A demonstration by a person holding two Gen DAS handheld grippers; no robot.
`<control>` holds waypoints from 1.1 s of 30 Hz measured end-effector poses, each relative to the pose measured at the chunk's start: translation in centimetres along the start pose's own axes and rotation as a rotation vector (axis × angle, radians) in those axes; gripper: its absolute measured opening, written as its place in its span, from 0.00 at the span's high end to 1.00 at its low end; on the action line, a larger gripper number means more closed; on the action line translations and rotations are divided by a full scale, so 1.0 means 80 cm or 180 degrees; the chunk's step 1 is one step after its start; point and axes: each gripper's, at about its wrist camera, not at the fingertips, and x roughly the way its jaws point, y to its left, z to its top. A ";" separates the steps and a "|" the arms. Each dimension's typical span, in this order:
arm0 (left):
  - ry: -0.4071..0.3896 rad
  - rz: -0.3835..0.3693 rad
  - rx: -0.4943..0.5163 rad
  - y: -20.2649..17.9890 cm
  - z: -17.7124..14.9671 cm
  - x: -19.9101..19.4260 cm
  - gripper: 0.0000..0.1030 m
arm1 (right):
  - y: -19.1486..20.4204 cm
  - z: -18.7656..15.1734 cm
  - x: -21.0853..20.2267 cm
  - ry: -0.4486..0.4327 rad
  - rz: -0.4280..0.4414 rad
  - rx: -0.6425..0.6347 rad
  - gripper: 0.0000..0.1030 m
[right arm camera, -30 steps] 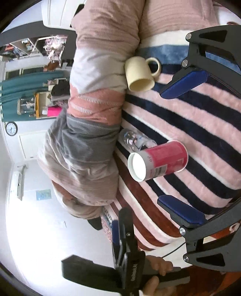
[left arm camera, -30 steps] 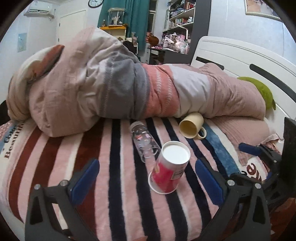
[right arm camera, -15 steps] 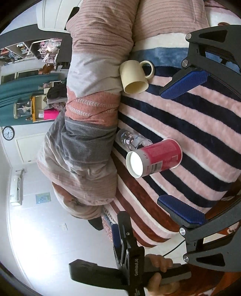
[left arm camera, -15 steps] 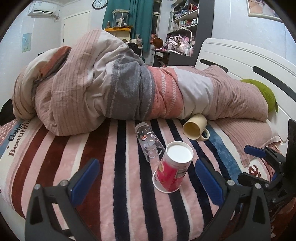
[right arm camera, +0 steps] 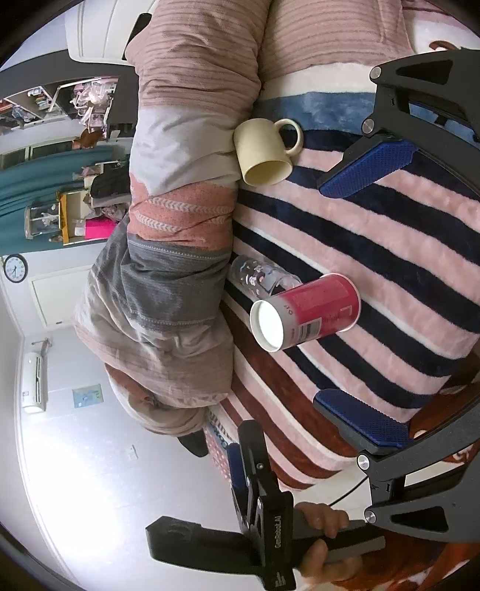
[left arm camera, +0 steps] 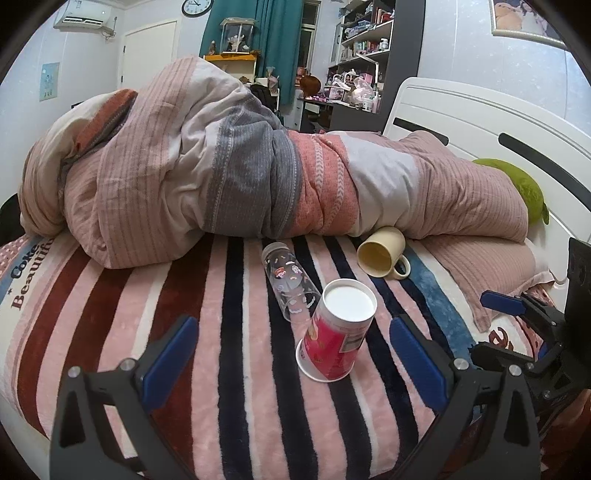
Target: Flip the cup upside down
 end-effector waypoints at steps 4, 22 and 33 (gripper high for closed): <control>0.0005 -0.0011 0.0001 -0.001 -0.001 0.000 0.00 | 0.000 -0.001 0.000 0.0013 0.0011 0.0016 0.00; -0.0016 -0.0109 0.0024 -0.009 0.001 -0.008 0.00 | -0.002 -0.003 0.005 0.0096 0.0234 0.0160 0.00; -0.0025 -0.0127 0.0025 -0.009 0.002 -0.009 0.00 | 0.006 -0.001 0.004 0.0091 0.0262 0.0109 0.00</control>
